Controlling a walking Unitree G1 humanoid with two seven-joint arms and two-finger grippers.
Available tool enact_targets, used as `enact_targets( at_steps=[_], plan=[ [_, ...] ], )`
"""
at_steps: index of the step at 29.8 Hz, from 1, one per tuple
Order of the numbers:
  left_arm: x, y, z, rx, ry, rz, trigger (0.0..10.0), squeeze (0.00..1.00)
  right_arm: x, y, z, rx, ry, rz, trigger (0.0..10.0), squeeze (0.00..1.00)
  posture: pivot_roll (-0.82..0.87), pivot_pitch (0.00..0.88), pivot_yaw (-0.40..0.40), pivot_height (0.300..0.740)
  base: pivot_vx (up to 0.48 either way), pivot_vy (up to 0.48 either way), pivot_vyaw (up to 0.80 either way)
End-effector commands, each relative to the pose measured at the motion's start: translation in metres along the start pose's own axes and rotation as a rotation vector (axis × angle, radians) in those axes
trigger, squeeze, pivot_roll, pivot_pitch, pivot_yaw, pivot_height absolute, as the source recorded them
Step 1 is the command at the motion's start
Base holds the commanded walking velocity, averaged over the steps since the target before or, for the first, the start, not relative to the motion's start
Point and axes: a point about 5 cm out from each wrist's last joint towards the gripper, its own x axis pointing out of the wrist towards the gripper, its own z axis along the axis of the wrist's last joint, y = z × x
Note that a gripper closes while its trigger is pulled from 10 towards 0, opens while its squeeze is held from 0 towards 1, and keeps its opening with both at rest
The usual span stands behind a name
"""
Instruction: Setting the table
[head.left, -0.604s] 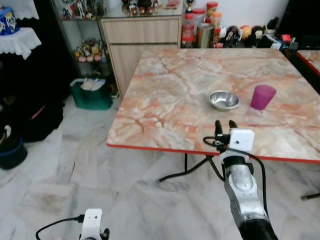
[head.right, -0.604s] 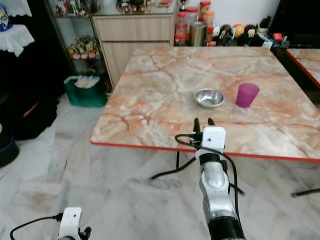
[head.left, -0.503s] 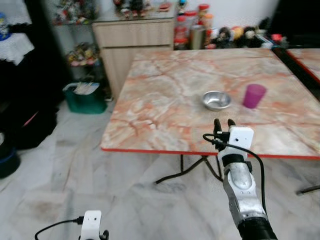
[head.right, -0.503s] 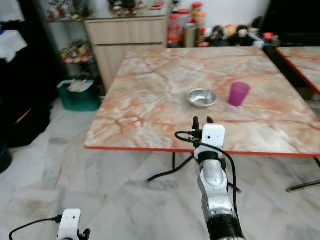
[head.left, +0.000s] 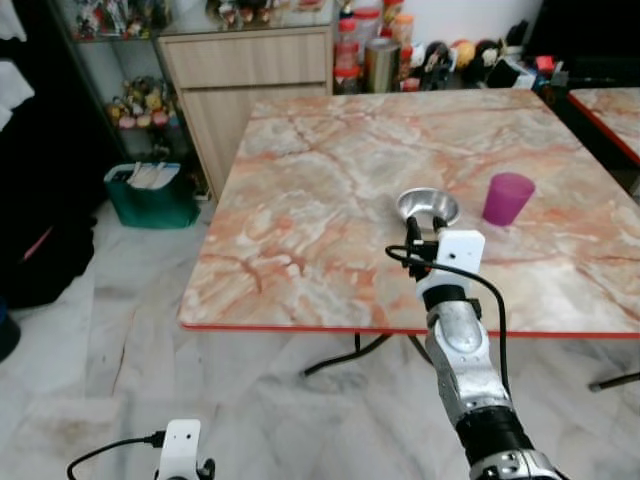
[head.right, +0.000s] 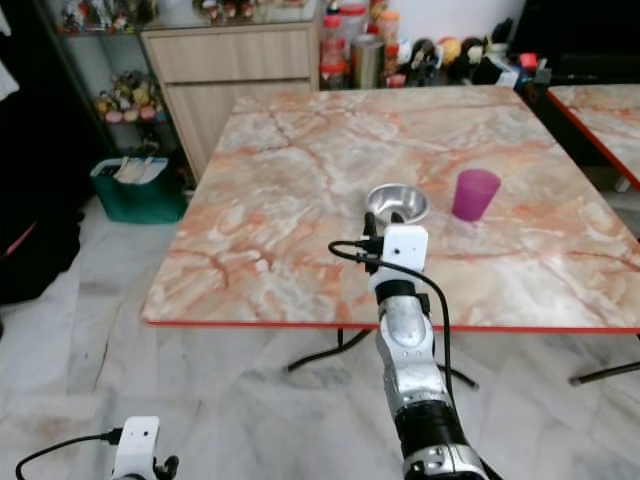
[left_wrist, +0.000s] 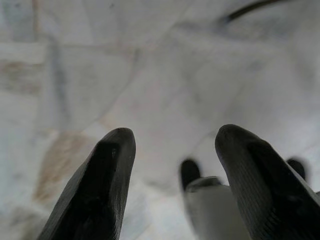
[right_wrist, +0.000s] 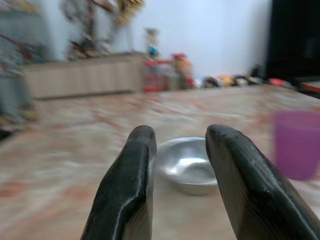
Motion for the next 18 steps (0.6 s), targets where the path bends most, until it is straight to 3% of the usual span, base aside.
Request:
enact_targets(
  at_steps=[1, 18],
  plan=[
    [-0.0019, 0.0144, -0.0049, 0.014, 0.017, 0.037, 10.0, 0.0, 0.0041, 0.0148, 0.0053, 0.03, -0.013, 0.032, 10.0, 0.0, -0.01, 0.0, 0.044, 0.736, 0.285, 0.0, 0.0],
    [-0.0025, 0.0148, -0.0073, 0.002, 0.022, 0.042, 10.0, 0.0, 0.0027, 0.011, 0.0037, 0.024, -0.011, 0.009, 10.0, 0.0, 0.0, 0.0, 0.043, 0.736, 0.288, 0.0, 0.0]
  ],
)
